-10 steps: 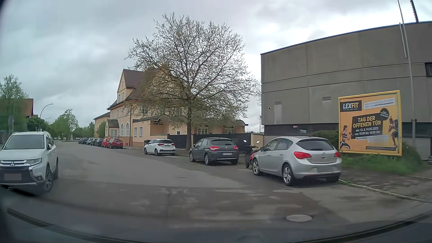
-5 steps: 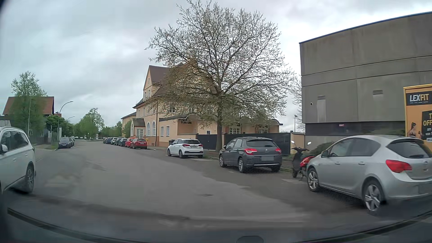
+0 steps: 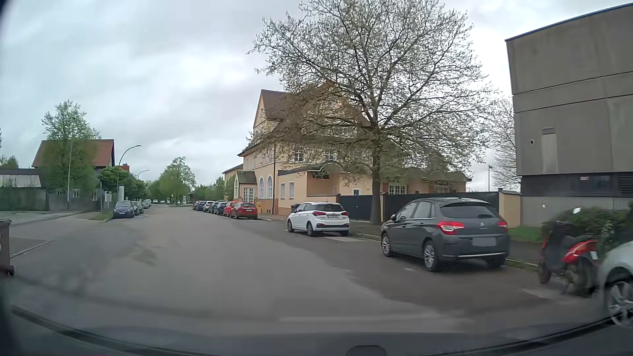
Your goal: Follow the waypoints while adhering to traffic rules and regulations
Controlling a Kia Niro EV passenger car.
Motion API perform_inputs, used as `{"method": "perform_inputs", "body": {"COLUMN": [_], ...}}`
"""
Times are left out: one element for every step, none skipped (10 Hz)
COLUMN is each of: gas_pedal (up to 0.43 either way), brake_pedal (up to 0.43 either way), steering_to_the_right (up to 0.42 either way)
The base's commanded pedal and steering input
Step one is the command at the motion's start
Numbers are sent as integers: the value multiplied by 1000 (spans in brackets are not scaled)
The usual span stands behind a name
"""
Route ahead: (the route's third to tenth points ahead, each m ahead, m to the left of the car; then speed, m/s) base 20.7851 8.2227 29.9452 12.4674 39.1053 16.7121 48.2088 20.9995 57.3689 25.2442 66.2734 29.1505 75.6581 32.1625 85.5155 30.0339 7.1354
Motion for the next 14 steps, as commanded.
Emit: {"method": "perform_inputs", "body": {"gas_pedal": [157, 177, 189, 189, 189, 189, 189, 189, 189, 189, 189, 189, 177, 177], "brake_pedal": [0, 0, 0, 0, 0, 0, 0, 0, 0, 0, 0, 0, 0, 0], "steering_to_the_right": [-160, -153, -147, -144, -138, -128, -121, -114, -108, -103, -97, -92, -88, -82]}}
